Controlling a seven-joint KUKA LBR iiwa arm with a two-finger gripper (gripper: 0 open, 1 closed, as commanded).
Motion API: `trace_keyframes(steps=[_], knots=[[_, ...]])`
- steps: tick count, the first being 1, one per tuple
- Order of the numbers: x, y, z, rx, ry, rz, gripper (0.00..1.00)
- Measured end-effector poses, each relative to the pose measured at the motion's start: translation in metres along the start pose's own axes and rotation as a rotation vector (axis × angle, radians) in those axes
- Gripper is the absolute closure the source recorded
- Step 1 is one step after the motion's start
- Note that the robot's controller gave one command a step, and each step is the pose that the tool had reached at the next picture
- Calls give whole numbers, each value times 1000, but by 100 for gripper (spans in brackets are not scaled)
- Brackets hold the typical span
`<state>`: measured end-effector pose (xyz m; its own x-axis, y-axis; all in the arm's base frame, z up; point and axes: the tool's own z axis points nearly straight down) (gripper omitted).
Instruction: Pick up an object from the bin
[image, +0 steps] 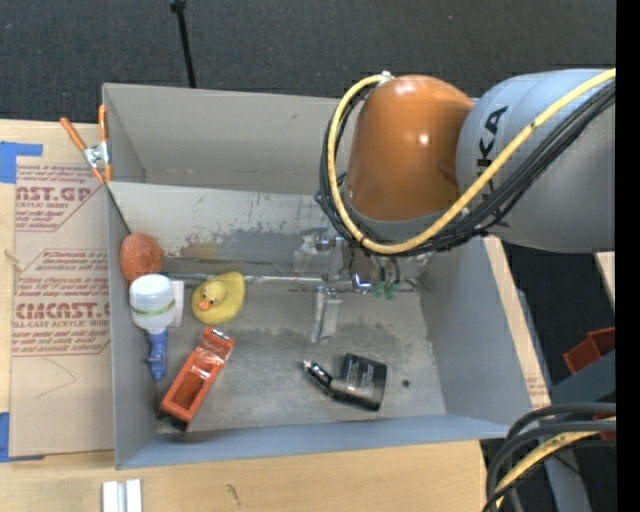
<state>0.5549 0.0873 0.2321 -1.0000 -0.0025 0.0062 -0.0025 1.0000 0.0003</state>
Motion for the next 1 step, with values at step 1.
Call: trace_keyframes(steps=[1], knots=[[-1,-1,-5,-1,-8,2,0]])
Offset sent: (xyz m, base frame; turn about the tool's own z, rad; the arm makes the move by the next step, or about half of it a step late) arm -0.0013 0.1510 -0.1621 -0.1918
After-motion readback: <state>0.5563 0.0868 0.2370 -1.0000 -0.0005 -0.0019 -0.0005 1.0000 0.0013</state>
